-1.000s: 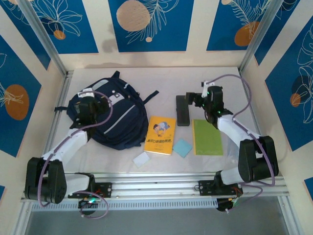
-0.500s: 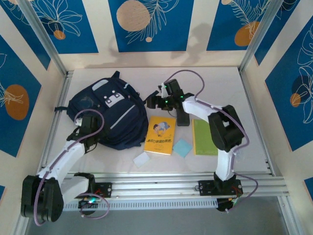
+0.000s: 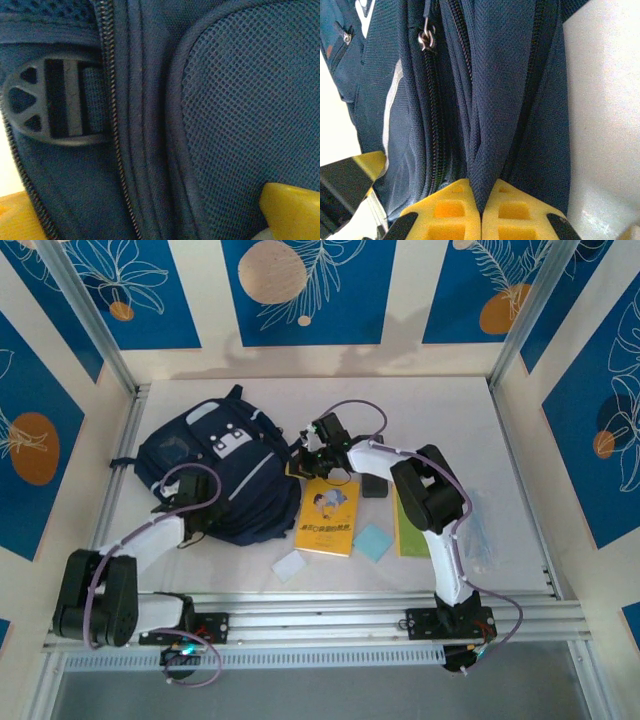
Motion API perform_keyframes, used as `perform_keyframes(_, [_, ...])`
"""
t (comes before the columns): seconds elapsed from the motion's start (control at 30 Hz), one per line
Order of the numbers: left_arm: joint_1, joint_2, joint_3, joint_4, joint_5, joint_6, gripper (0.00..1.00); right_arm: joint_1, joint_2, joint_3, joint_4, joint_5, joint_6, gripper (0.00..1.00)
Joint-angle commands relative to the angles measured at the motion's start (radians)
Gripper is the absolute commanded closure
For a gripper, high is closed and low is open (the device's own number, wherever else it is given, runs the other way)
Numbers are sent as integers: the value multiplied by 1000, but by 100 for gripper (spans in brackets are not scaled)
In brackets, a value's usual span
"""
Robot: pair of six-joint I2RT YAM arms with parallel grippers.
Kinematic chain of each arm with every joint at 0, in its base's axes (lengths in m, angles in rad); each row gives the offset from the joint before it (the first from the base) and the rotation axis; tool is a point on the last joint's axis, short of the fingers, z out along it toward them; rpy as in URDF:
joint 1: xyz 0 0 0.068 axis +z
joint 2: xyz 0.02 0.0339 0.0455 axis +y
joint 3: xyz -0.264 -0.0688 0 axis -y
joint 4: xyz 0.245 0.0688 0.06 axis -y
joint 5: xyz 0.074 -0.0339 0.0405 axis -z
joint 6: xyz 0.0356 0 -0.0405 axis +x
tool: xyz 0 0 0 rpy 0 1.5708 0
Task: Pack books, pencil case, and school supplies into a backpack
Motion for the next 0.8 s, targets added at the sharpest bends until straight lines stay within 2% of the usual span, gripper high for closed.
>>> perform_keyframes(0.0, [-6,86,45,120,-33,18,0,8,-126,-19,23,-110,17,100])
perform_keyframes(0.1, [-6,171,117,148,-25,45,0,24,-207,-64,15,-139,18,100])
perform_keyframes(0.23, [-6,252,194,194,39,62,0,33,-296,-123,-28,-111,5,100])
perform_keyframes(0.43, [-6,277,233,237,139,55,0,16,-372,-111,-142,-42,-74,100])
perform_keyframes(0.6, [-7,188,220,191,230,46,0,-51,-422,-68,-309,-7,-205,100])
perform_keyframes(0.77, [-8,20,180,72,164,110,0,-137,-463,-133,-363,-87,-252,100])
